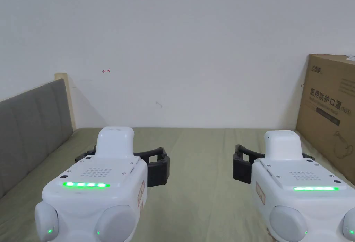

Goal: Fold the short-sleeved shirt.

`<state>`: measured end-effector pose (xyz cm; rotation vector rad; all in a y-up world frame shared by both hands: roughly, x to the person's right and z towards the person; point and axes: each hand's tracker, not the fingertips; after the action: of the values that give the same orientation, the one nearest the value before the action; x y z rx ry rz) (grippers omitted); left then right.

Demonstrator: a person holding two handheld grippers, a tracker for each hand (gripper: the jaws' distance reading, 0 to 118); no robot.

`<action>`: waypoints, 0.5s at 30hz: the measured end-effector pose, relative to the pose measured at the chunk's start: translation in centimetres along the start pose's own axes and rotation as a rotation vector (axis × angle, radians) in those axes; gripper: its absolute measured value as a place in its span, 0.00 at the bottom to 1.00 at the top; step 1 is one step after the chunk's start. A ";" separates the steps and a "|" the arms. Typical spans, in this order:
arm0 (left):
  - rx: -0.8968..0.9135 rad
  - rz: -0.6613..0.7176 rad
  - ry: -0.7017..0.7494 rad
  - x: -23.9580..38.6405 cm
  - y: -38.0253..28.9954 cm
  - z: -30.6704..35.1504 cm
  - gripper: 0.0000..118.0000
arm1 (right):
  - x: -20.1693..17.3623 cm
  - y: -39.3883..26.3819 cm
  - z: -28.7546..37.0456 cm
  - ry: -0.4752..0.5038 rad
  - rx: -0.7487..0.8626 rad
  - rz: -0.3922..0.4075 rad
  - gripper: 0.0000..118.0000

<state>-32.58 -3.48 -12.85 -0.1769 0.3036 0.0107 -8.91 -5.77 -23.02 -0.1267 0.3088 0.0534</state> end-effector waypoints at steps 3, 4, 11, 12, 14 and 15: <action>0.005 -0.016 0.005 0.2 -0.5 -0.1 0.88 | -0.1 -0.2 0.1 -0.013 0.003 0.018 0.70; 0.009 -0.020 -0.002 0.3 -0.5 -0.1 0.88 | 0.0 -0.2 0.1 -0.011 0.002 0.016 0.70; 0.004 -0.006 -0.016 0.2 -0.7 -0.1 0.88 | 0.4 -0.4 0.2 -0.017 -0.001 0.005 0.70; 0.021 -0.004 -0.004 0.3 -0.8 0.1 0.88 | 0.4 -0.5 0.2 -0.020 0.000 0.009 0.70; 0.039 -0.030 0.027 0.5 -0.9 0.2 0.88 | 0.4 -0.5 0.2 -0.031 0.000 0.014 0.70; 0.055 -0.049 0.003 0.4 -1.1 0.2 0.88 | 0.4 -0.6 0.2 -0.034 0.000 0.013 0.70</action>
<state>-32.13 -4.55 -12.62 -0.1300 0.3022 -0.0467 -8.43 -6.34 -22.88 -0.1236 0.2754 0.0686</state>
